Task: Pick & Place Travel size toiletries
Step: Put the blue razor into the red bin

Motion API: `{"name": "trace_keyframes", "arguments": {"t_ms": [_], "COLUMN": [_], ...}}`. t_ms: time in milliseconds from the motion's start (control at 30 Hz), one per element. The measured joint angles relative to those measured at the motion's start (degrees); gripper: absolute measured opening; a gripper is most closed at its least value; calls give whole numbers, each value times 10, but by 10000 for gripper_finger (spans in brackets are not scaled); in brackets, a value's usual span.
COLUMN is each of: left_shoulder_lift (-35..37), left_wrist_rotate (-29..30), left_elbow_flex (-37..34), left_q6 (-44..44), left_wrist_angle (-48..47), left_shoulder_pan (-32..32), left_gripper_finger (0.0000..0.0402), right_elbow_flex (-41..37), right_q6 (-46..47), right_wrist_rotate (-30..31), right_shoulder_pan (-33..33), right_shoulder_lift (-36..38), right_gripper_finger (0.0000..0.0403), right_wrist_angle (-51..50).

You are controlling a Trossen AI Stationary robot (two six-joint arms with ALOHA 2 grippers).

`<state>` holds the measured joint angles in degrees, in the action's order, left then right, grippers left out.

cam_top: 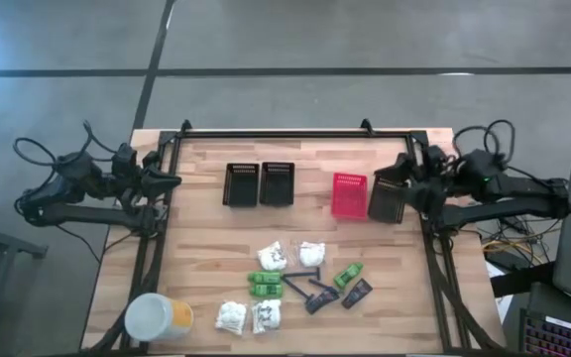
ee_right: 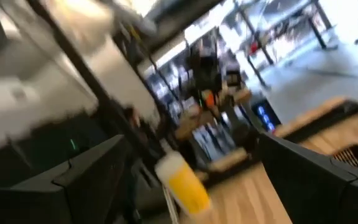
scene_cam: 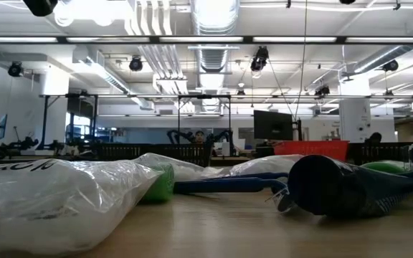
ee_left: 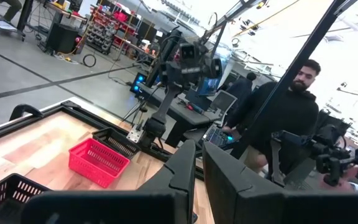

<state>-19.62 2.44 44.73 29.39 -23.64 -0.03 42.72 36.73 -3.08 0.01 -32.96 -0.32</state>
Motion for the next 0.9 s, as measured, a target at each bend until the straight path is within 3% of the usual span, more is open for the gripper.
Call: {"name": "trace_keyframes", "arguments": {"t_ms": [100,267,367,733,900], "left_shoulder_lift": [0,0,0,0,0], "left_wrist_rotate": [0,0,0,0,0], "left_elbow_flex": [0,0,0,0,0], "left_q6": [0,0,0,0,0], "left_wrist_angle": [0,0,0,0,0], "left_shoulder_pan": [0,0,0,0,0], "left_gripper_finger": [35,35,35,35,35], "right_elbow_flex": [1,1,-2,9,10], "right_q6": [19,101,145,273,278], "right_wrist_rotate": [-12,-148,-161,-165,-222], "right_shoulder_pan": [0,1,2,11,14], "right_shoulder_lift": [-16,-65,-111,-300,-392], "right_gripper_finger": [364,364,364,364,364], "right_wrist_angle": [-10,-157,-211,-134,-102]}}
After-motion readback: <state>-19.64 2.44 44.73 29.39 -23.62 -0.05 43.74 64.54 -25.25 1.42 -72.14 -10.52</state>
